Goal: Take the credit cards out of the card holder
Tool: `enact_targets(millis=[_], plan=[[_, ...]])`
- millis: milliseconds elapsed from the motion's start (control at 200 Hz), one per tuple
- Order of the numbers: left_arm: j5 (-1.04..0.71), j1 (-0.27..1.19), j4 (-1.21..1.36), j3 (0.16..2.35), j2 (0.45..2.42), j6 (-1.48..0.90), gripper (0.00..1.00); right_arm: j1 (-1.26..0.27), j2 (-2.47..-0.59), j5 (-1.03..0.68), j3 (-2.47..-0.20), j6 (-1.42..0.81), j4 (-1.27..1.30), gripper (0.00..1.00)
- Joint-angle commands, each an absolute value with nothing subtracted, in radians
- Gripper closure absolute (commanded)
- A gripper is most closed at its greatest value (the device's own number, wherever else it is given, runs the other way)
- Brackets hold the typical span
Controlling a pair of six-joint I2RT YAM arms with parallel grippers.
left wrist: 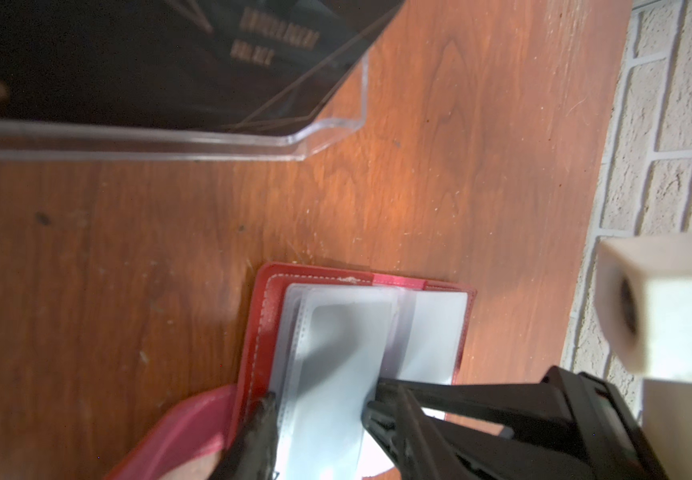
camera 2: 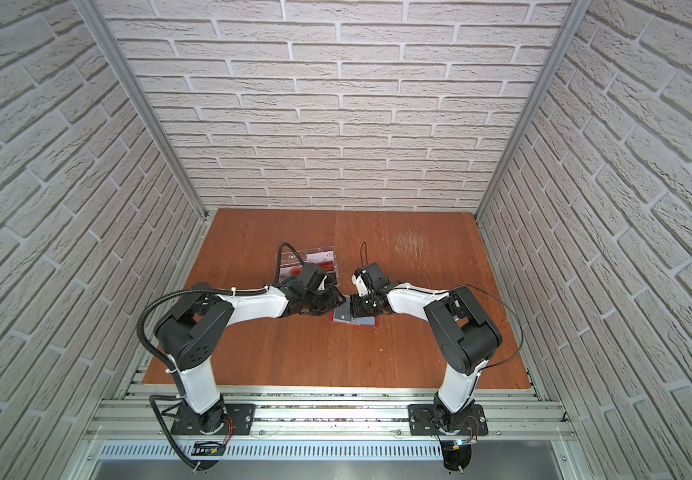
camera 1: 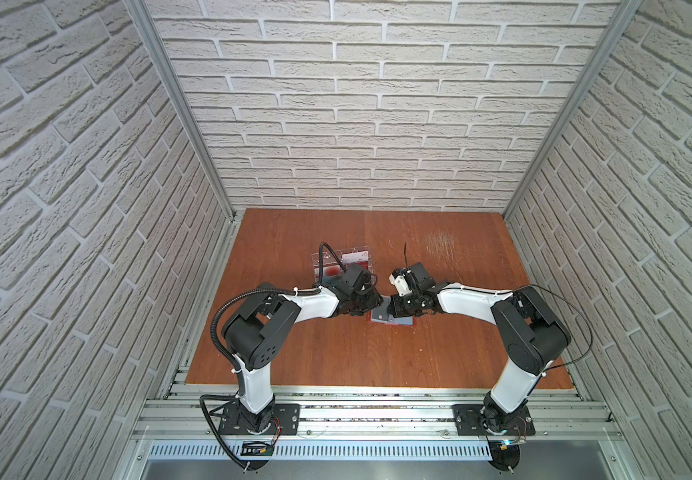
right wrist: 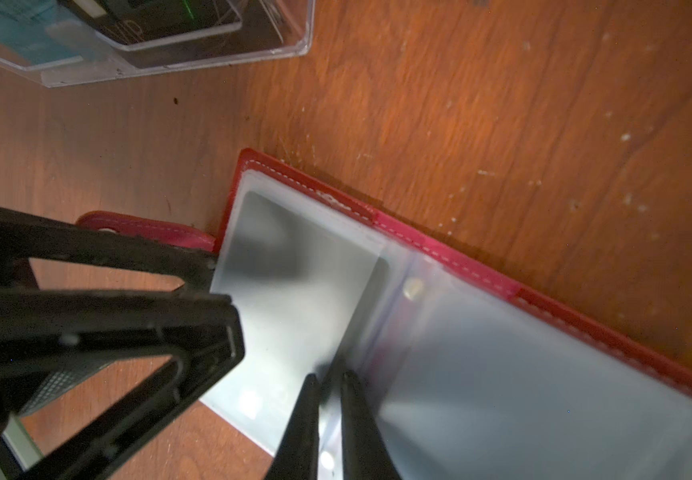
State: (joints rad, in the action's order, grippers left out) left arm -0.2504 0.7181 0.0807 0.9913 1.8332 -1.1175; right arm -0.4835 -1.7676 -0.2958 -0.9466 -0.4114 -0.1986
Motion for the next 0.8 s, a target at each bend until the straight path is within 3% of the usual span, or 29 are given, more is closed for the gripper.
enact_targets(millis=[0,795], plan=[[-0.287,0.735,0.155,0.990,1.830,-1.112,0.54,-0.483,-1.748,-0.304,-0.949,-0.412,-0.187,0.87],[-0.331,0.742,0.218,0.979,1.835,-1.140,0.55,-0.436,-1.692,-0.324,-0.910,-0.430,-0.167,0.83]])
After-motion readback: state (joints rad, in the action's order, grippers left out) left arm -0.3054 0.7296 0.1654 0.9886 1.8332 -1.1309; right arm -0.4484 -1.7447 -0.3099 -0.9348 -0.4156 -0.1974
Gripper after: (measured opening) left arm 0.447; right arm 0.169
